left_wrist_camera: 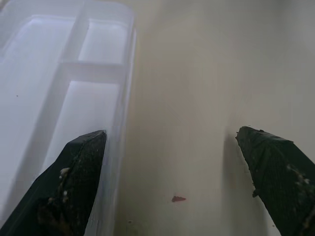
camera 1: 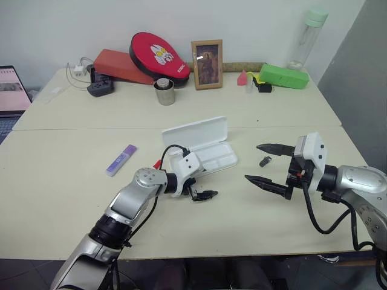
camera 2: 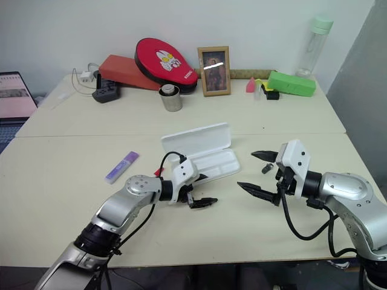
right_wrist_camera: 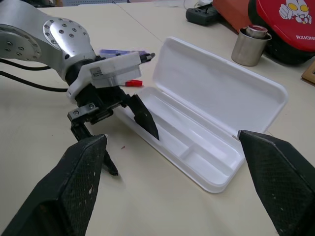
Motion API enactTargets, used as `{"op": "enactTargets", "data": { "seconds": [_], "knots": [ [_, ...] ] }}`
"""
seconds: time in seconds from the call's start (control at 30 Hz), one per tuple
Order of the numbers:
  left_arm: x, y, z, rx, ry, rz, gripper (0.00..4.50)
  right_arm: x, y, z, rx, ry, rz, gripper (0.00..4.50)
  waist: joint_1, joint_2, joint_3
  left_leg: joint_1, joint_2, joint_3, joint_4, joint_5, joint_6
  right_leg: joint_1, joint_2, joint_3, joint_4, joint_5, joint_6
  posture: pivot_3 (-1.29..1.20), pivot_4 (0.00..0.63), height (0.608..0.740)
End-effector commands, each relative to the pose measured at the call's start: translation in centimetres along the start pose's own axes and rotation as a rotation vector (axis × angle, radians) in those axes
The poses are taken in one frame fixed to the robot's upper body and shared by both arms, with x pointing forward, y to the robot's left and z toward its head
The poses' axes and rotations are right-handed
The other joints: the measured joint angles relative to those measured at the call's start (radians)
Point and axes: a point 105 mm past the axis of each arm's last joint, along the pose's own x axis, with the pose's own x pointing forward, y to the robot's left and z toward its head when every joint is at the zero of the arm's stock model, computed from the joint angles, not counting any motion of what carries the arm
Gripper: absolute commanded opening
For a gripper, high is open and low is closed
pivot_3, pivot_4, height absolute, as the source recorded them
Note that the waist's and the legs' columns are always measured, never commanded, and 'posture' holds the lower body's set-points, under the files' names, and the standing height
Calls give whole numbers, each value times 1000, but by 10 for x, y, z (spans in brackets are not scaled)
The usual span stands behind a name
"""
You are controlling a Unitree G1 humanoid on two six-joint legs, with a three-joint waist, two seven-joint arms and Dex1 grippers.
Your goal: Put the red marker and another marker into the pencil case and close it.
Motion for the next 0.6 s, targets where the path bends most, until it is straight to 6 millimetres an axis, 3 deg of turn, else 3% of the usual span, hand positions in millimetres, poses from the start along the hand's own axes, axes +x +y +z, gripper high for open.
{"op": "enactTargets", "data": {
  "seconds": [0.03,0.27,0.6],
  "knots": [
    [7,0,1,0,13,13,4320,-4,0,13,-37,-32,-13,4495,-2,0,0,0,0,0,0,0,0,0,0,0,0,0,0,0,150,740],
    [9,-2,-1,8,15,13,2785,-6,1,12,-32,-33,-8,4500,-1,0,0,0,0,-1,0,0,0,0,0,0,0,0,0,0,150,740],
    [10,1,4,25,1,23,801,-12,-16,18,-12,-88,-90,4500,0,0,0,0,0,-1,0,0,0,1,0,0,0,0,0,0,150,740]
  ]
}}
